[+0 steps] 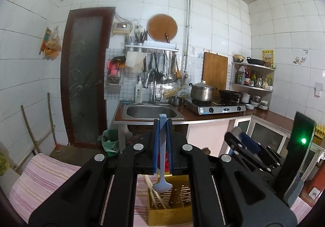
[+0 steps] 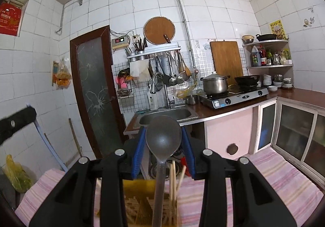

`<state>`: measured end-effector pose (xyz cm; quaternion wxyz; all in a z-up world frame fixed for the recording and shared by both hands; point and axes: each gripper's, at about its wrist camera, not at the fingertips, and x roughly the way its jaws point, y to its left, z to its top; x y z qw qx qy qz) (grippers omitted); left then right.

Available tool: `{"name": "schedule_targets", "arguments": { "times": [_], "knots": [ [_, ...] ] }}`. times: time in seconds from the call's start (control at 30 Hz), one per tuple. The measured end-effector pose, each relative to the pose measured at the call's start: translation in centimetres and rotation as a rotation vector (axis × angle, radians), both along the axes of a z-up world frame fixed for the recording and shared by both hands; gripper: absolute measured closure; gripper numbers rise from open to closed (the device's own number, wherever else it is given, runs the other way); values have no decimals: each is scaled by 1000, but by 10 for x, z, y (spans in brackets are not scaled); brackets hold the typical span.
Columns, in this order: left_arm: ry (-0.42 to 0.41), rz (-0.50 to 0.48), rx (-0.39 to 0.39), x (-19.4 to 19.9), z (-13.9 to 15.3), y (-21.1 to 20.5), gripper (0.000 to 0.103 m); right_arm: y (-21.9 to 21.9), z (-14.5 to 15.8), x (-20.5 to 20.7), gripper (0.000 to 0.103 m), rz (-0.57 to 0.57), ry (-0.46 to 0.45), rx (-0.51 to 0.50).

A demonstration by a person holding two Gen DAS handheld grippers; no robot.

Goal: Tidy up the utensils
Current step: 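Open both tools to drop the spoons into the yellow holder, then close the left tool on a chopstick while the right tool grasps the green frog utensil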

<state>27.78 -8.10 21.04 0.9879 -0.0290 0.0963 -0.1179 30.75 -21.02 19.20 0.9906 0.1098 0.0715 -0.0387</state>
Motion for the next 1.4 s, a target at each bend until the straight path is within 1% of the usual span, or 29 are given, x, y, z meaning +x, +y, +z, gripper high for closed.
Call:
{"name": "schedule_targets", "arguments": {
  "times": [0.1, 0.27, 0.4, 0.47, 0.53, 0.6, 0.67, 0.7, 0.73, 0.77, 0.8, 0.83, 0.9, 0.93, 0.97, 1.0, 1.03, 1.1, 1.17, 1.27, 1.33, 1.4],
  "knots": [
    [28, -10, -3, 18, -18, -4, 97, 0, -11, 22, 67, 3, -5, 2],
    [94, -11, -6, 52, -58, -6, 97, -1, -39, 51, 67, 2, -5, -1],
    [138, -4, -14, 65, -85, -3, 97, 4, -60, 62, 67, -10, 0, -44],
    [148, 0, -10, 68, -93, -1, 97, 6, -71, 62, 67, -5, 3, -43],
    [153, 7, -11, 68, -98, 2, 97, 10, -74, 58, 67, -3, -5, -65],
    [168, 14, -14, 69, -101, 3, 97, 16, -76, 57, 67, 0, 8, -98],
    [181, 21, -14, 67, -104, 5, 97, 17, -78, 54, 67, 13, 26, -101],
    [182, 27, -10, 66, -105, 6, 97, 18, -79, 51, 66, 16, 37, -106],
    [180, 34, -2, 62, -105, 9, 97, 19, -79, 50, 59, 18, 60, -120],
    [181, 42, 11, 60, -104, 11, 95, 20, -79, 49, 52, 20, 75, -132],
    [182, 46, 17, 57, -102, 13, 87, 20, -76, 46, 38, 18, 87, -145],
    [182, 53, 16, 52, -99, 17, 81, 19, -72, 41, 33, 15, 93, -152],
    [174, 60, 4, 40, -90, 26, 45, 16, -62, 32, 33, 10, 110, -158],
    [159, 68, -3, 30, -83, 32, 38, 15, -58, 29, 33, 8, 118, -161],
    [152, 70, -3, 23, -77, 36, 29, 14, -52, 24, 33, 4, 128, -167],
    [147, 73, 1, 15, -72, 40, 21, 12, -46, 17, 29, -2, 142, -176],
    [142, 80, 5, 7, -67, 44, 18, 11, -41, 11, 24, -7, 159, -186],
    [139, 93, 18, -6, -62, 48, 5, 10, -35, -4, 22, -14, 187, -194],
    [138, 101, 33, -21, -60, 54, 5, 10, -33, -18, 20, -12, 205, -201],
    [162, 128, 44, -38, -66, 65, 5, 15, -36, -41, 20, -7, 242, -219],
    [200, 136, 55, -47, -75, 73, 5, 19, -44, -57, 18, -3, 275, -223],
    [244, 150, 71, -54, -92, 81, 5, 23, -55, -71, 16, 7, 298, -223]
  ]
}}
